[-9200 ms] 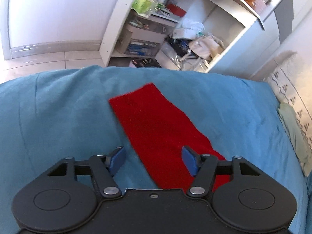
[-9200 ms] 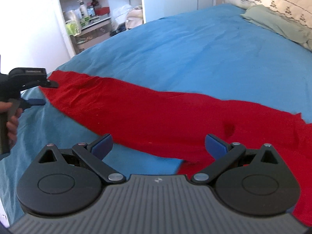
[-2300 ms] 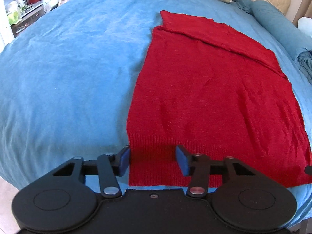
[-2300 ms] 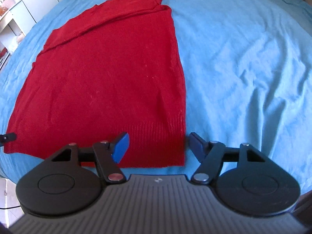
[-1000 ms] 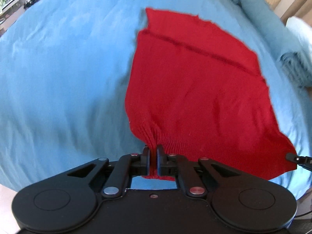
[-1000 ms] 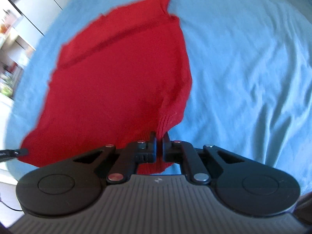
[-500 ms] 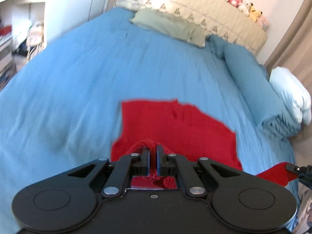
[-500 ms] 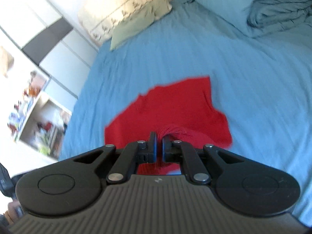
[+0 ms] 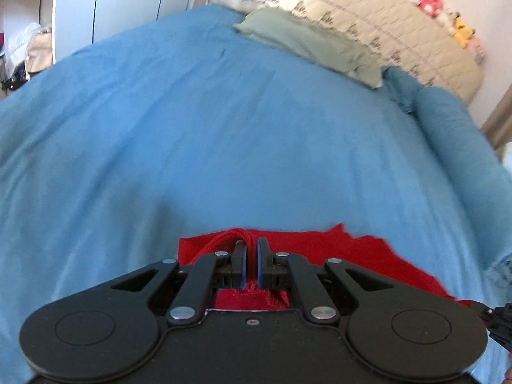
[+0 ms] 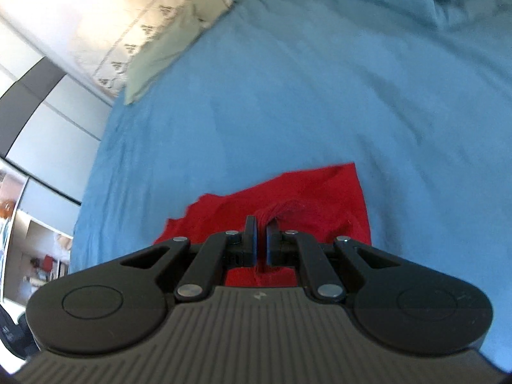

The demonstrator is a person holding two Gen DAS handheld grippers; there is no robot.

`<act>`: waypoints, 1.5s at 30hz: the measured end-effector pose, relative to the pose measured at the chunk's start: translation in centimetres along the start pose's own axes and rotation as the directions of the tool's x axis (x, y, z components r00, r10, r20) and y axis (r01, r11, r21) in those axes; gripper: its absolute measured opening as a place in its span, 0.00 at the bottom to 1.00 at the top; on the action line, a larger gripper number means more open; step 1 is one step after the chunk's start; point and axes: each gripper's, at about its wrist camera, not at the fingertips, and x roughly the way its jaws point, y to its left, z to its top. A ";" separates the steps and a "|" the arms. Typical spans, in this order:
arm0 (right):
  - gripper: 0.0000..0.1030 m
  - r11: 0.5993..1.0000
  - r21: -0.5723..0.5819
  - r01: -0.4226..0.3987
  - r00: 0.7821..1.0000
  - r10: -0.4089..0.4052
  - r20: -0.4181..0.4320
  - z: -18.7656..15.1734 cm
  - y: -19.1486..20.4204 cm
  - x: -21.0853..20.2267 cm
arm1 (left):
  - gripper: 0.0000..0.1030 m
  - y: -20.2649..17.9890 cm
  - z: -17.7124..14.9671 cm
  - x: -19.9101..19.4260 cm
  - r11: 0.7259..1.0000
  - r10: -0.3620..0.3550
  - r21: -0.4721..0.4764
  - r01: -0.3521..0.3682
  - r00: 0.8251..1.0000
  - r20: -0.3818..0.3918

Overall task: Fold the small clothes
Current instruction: 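Lift the hem with both grippers and fold it over toward the collar, then open both grippers and withdraw them from the folded sweater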

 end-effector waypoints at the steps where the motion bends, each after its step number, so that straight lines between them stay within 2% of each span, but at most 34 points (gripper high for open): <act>1: 0.20 1.000 0.022 -0.011 1.000 0.012 -0.004 0.1 -0.5 0.6 | 0.06 0.3 0.2 0.4 1.000 0.004 -0.007 -0.004 1.000 -0.001; 3: 0.20 0.999 0.041 -0.035 0.999 0.035 -0.001 0.4 -1.2 1.6 | 0.06 0.6 0.2 1.0 1.000 0.009 -0.021 -0.009 1.000 0.000; 10: 0.20 1.000 0.020 -0.016 1.000 0.017 -0.011 2.1 -2.5 6.1 | 0.06 0.9 0.5 4.6 0.998 0.064 -0.029 -0.064 0.998 -0.019; 13: 0.23 1.000 -0.011 0.003 1.000 -0.004 -0.019 2.0 -2.4 7.5 | 0.12 0.7 0.1 5.8 0.996 0.089 -0.015 -0.090 0.996 -0.014; 15: 0.30 0.999 -0.041 0.016 1.000 -0.016 0.000 1.8 -2.3 7.7 | 0.36 0.7 -0.2 5.5 0.994 0.109 -0.007 -0.109 0.994 0.005; 16: 0.39 0.999 -0.051 0.011 1.000 -0.011 0.004 1.8 -2.2 7.8 | 0.61 0.7 -0.4 5.2 0.993 0.115 -0.004 -0.115 0.993 0.018; 17: 0.45 0.998 -0.056 0.004 1.000 -0.004 0.007 1.7 -2.1 7.7 | 0.77 0.5 -0.5 4.9 0.993 0.121 0.003 -0.121 0.992 0.037; 19: 0.70 0.997 -0.080 0.001 1.000 0.001 0.031 1.6 -1.6 7.3 | 0.85 -0.1 -0.5 4.2 0.989 0.142 0.037 -0.145 0.987 0.073; 21: 0.83 0.989 -0.143 0.036 0.997 -0.026 0.075 1.7 -0.6 6.6 | 0.86 -0.5 -0.3 3.5 0.982 0.159 0.086 -0.167 0.983 0.086; 24: 0.86 0.962 -0.264 0.068 0.992 -0.038 0.118 1.4 1.2 5.1 | 0.89 -1.4 -0.8 1.7 0.967 0.179 0.161 -0.197 0.977 0.119; 27: 0.97 0.894 -0.441 0.084 0.990 -0.026 0.136 -0.9 3.7 3.7 | 0.98 -2.5 -2.2 -0.1 0.957 0.167 0.217 -0.192 0.978 0.127; 29: 0.98 0.840 -0.535 0.087 0.992 -0.026 0.120 -2.9 5.0 3.6 | 0.99 -3.1 -3.7 -0.1 0.955 0.145 0.248 -0.162 0.986 0.085; 31: 0.98 0.812 -0.580 0.057 0.997 -0.020 0.070 -4.7 5.4 4.2 | 0.99 -3.4 -5.2 0.3 0.949 0.143 0.279 -0.149 0.989 0.042; 33: 0.98 0.816 -0.577 0.033 0.999 -0.017 0.033 -5.8 5.2 5.1 | 0.99 -3.5 -6.7 1.1 0.943 0.145 0.304 -0.139 0.989 0.003; 36: 0.98 0.832 -0.552 0.049 0.999 -0.047 0.018 -7.2 4.2 6.5 | 0.99 -3.0 -8.4 2.7 0.938 0.164 0.316 -0.143 0.986 -0.041; 40: 1.00 0.858 -0.510 0.054 0.998 -0.041 0.038 -7.6 3.0 7.5 | 1.00 -1.8 -8.9 4.1 0.955 0.147 0.272 -0.120 0.986 -0.079; 42: 1.00 0.855 -0.516 0.060 0.998 -0.042 0.045 -7.9 3.2 7.6 | 1.00 -1.6 -8.6 4.5 0.963 0.138 0.244 -0.112 0.986 -0.091; 45: 1.00 0.827 -0.555 0.086 0.996 -0.062 0.062 -8.5 3.9 7.4 | 1.00 -2.3 -8.6 4.7 0.959 0.150 0.258 -0.120 0.984 -0.099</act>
